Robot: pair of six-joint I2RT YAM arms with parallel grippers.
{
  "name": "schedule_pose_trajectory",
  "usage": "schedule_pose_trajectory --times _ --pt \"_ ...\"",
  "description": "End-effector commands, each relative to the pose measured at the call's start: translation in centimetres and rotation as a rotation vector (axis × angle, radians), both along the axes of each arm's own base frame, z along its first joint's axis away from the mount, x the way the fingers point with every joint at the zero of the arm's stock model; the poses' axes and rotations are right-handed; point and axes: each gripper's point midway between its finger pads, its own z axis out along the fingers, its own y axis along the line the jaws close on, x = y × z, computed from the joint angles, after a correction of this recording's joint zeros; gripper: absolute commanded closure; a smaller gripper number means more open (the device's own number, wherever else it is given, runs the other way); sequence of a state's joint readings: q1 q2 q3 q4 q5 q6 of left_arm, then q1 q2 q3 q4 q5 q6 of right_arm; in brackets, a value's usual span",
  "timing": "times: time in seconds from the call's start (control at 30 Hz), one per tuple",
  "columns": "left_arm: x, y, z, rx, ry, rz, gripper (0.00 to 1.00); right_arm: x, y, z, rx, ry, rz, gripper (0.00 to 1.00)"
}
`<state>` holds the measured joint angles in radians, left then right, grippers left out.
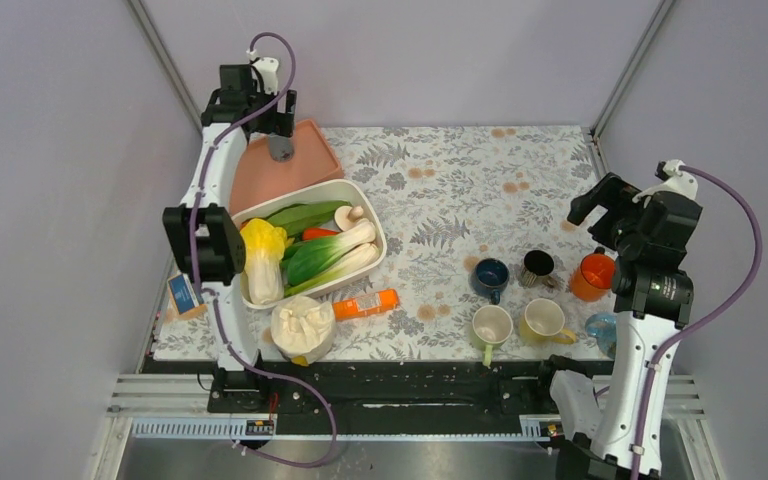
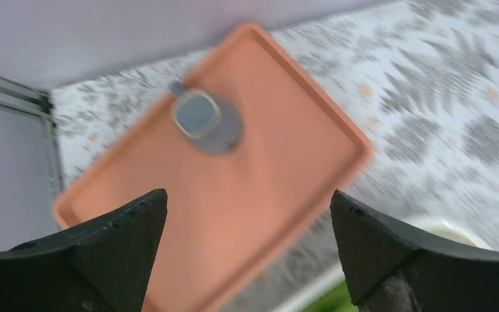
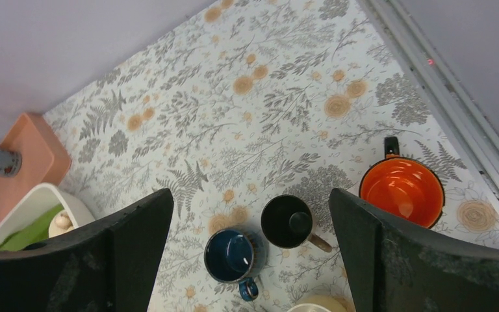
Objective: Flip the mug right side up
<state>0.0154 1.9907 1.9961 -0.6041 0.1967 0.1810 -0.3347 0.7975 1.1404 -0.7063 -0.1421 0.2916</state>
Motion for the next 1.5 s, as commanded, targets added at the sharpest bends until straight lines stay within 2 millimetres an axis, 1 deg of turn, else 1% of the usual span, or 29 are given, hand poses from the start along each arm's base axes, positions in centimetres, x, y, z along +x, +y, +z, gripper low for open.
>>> schedule_pose_trajectory --times 0.0,0.03,0.1,0.17,0.2,0.23,0.33,0.5,0.6,0.67,0.73,0.8,0.83,0.87,0.93,0.97,1.03,1.1,1.23,1.3,1.37,1.47 --pt "5.8 4.6 -0.9 0.137 -0.049 0.216 0.01 1.3 1.3 0.5 -0.05 -0.015 0.075 0.01" --pt "7.0 5.0 -1.4 0.148 -0.062 0.234 0.01 1.4 1.5 0.4 -0.052 -0.005 0.084 0.0" --pt "8.8 5.5 -2.9 0.163 -0.085 0.264 0.01 1.5 1.8 0.1 -0.062 0.015 0.093 0.01" --pt "10.1 5.7 -4.5 0.159 -0.101 0.27 0.01 1.6 1.9 -0.1 -0.079 0.029 0.096 0.01" --pt "10.6 5.7 -5.0 0.153 -0.109 0.269 0.01 1.7 1.9 -0.3 -0.085 0.036 0.094 0.0" --pt "11.1 5.5 -6.1 0.147 -0.108 0.257 0.01 1.7 1.8 -0.5 -0.089 0.042 0.094 0.01" --pt "12.4 5.2 -7.8 0.152 -0.122 0.227 0.01 2.1 2.0 -1.1 -0.089 0.061 0.103 0.01" --pt "13.9 5.3 -9.7 0.177 -0.144 0.209 0.01 2.4 2.0 -1.6 -0.1 0.079 0.102 0.01" --pt "14.1 5.2 -10.6 0.166 -0.137 0.198 0.11 2.4 1.8 -1.4 -0.111 0.079 0.092 0.01" --pt "14.1 5.0 -11.2 0.143 -0.125 0.181 0.17 2.3 1.5 -0.7 -0.121 0.066 0.082 0.01" --pt "14.1 4.7 -11.2 0.137 -0.124 0.168 0.25 2.3 1.5 0.0 -0.125 0.05 0.08 0.01" --pt "14.0 4.7 -11.3 0.135 -0.124 0.157 0.39 2.2 1.6 0.6 -0.125 0.036 0.079 0.01" --pt "13.9 4.5 -11.3 0.135 -0.12 0.144 0.5 2.1 1.6 0.7 -0.124 0.031 0.08 0.01" --pt "13.7 4.7 -11.3 0.138 -0.117 0.144 0.68 2.0 1.7 1.0 -0.122 0.024 0.081 0.01" --pt "13.1 5.1 -11.1 0.141 -0.105 0.151 0.93 1.6 1.9 1.2 -0.122 0.015 0.086 0.01" --pt "12.6 5.2 -10.9 0.139 -0.1 0.154 1.0 1.5 1.9 1.3 -0.121 0.012 0.087 0.0" --pt "11.6 5.6 -10.4 0.124 -0.087 0.151 1.0 1.3 2.2 1.6 -0.118 0.001 0.097 0.0" --pt "10.4 6.2 -9.5 0.102 -0.082 0.157 1.0 1.3 2.7 2.1 -0.104 -0.015 0.114 0.01" --pt "7.6 7.3 -8.2 0.069 -0.061 0.152 1.0 2.0 4.6 2.7 -0.07 -0.038 0.19 0.01" --pt "5.9 7.7 -7.9 0.067 -0.047 0.14 1.0 2.6 5.9 2.8 -0.057 -0.041 0.232 0.0" --pt "4.5 8.2 -8.1 0.062 -0.029 0.127 1.0 3.3 7.5 2.8 -0.051 -0.035 0.275 0.0" --pt "2.7 10.2 -8.4 0.04 -0.014 0.154 1.0 4.4 10.7 3.4 -0.064 -0.035 0.358 0.01"
